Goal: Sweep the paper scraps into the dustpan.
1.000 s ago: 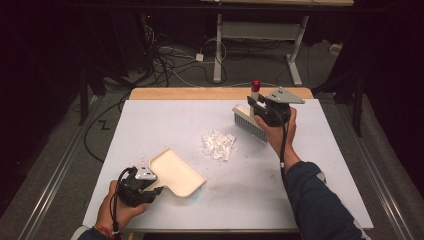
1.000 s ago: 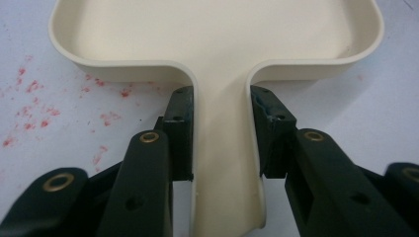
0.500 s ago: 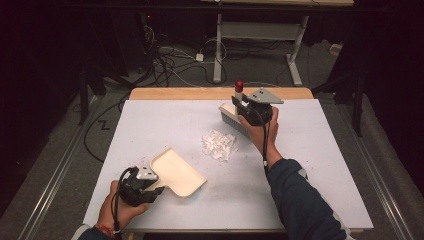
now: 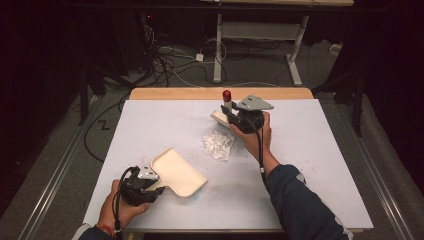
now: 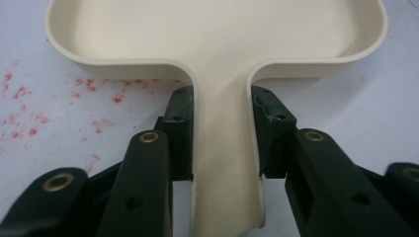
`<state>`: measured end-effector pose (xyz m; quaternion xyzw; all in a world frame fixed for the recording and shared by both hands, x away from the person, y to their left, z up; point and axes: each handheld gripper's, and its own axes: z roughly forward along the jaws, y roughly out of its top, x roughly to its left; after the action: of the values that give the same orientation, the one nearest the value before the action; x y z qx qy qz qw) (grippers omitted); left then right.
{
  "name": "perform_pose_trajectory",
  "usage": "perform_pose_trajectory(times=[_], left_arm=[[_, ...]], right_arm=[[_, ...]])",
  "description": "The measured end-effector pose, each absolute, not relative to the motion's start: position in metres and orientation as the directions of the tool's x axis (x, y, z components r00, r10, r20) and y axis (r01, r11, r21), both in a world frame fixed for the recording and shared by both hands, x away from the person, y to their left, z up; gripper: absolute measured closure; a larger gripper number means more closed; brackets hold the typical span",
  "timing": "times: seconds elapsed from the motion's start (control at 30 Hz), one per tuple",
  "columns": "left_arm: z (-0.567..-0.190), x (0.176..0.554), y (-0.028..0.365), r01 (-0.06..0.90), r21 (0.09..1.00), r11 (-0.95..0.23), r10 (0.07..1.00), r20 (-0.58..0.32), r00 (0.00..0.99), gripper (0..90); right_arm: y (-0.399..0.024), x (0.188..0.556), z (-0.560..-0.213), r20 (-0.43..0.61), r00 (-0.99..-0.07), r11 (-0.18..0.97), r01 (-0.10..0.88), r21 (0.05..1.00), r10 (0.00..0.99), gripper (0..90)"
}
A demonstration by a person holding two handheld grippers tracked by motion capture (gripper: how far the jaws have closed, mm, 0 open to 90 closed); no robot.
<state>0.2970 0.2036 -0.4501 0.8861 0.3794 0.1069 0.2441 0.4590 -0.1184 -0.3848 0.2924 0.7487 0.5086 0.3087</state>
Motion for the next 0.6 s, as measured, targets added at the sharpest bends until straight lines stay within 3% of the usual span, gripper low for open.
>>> perform_pose_trajectory(times=[0.6], left_arm=[[-0.452,0.304,0.196,0.617,0.506,-0.602,0.718,0.006,0.696,63.7]], right_arm=[[-0.101,0.435,-0.387,-0.166,-0.720,0.329,0.091,0.940,0.674,69.1]])
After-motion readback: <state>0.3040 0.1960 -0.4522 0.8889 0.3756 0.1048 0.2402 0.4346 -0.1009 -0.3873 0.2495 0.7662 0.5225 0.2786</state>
